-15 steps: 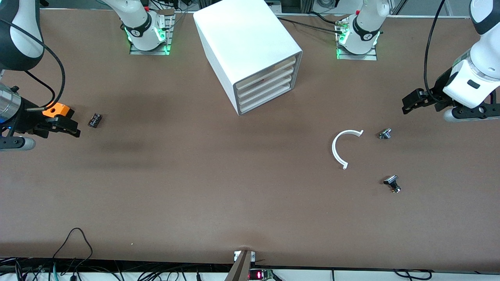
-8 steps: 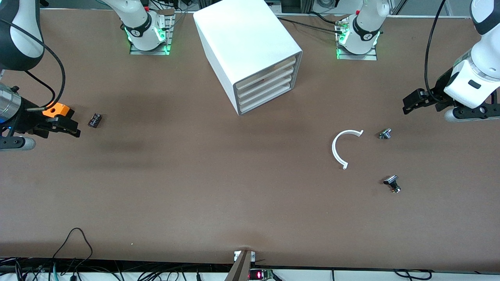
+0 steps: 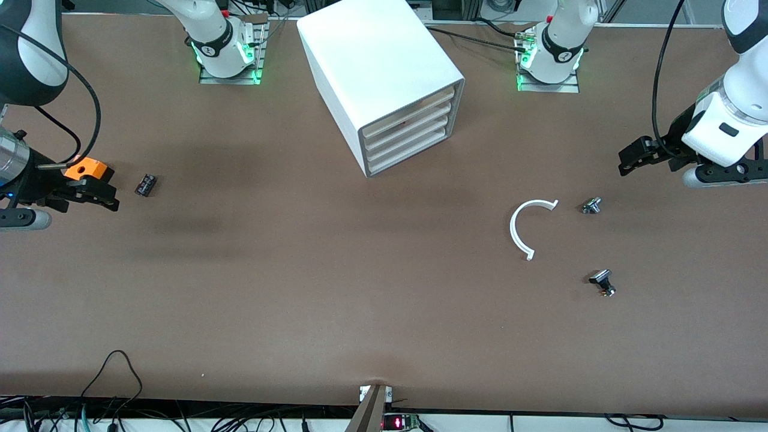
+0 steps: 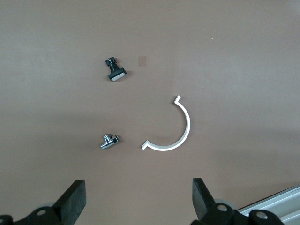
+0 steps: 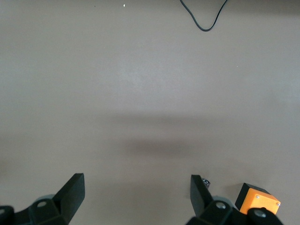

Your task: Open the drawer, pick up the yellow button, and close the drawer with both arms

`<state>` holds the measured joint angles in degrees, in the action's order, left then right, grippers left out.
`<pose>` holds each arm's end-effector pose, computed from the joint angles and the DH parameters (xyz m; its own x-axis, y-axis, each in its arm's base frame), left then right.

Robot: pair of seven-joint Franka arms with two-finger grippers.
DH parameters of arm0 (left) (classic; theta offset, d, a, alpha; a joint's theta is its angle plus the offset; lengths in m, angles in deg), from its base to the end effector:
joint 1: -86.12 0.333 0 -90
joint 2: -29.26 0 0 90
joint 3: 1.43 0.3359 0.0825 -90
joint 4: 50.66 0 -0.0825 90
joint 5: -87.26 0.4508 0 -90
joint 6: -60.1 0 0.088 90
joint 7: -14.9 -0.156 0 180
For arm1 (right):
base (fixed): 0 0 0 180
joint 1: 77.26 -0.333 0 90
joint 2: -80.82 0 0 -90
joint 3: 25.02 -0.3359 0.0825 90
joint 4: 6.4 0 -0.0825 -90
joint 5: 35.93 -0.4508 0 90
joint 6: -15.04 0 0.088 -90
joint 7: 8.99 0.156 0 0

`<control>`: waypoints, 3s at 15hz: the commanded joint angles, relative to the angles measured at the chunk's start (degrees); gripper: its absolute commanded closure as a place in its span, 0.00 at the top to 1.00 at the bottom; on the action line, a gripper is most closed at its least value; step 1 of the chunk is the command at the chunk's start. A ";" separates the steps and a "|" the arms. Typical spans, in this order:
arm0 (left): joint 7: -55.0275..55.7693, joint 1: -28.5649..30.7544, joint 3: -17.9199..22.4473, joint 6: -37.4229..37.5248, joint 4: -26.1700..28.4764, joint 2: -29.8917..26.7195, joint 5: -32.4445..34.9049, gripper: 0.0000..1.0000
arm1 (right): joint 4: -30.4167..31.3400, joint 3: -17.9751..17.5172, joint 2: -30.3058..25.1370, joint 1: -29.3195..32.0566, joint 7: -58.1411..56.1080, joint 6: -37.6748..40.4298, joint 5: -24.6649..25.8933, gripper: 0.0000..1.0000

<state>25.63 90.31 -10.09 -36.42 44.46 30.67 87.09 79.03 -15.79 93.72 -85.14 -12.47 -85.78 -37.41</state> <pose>0.6340 -0.0492 0.5416 0.9940 0.1094 -0.0011 0.1094 -0.9940 0.0066 0.7077 -0.0040 0.5081 0.9982 0.0380 0.0456 0.0374 -0.9992 0.0130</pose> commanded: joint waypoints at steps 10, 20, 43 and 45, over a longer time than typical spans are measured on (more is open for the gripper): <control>-0.44 -0.68 -0.21 1.07 -2.39 1.14 1.22 1.00 | -0.43 0.35 -0.94 0.23 -0.47 0.71 1.04 1.00; -0.79 -1.30 -1.00 2.30 -3.79 3.59 1.05 1.00 | -0.35 1.14 0.19 -1.00 -0.20 1.68 0.87 1.00; -41.66 -0.33 -8.11 2.03 33.29 13.97 -60.03 0.99 | -0.52 1.58 -0.50 0.67 -1.61 1.68 -1.24 1.00; -41.66 -0.33 -10.30 2.03 33.21 13.80 -60.21 0.99 | -0.52 1.49 -0.50 0.67 -1.61 1.77 -1.24 1.00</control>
<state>-14.69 89.35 -18.09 -33.97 76.81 45.69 28.48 78.60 -13.94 93.81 -84.78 -13.39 -84.66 -37.81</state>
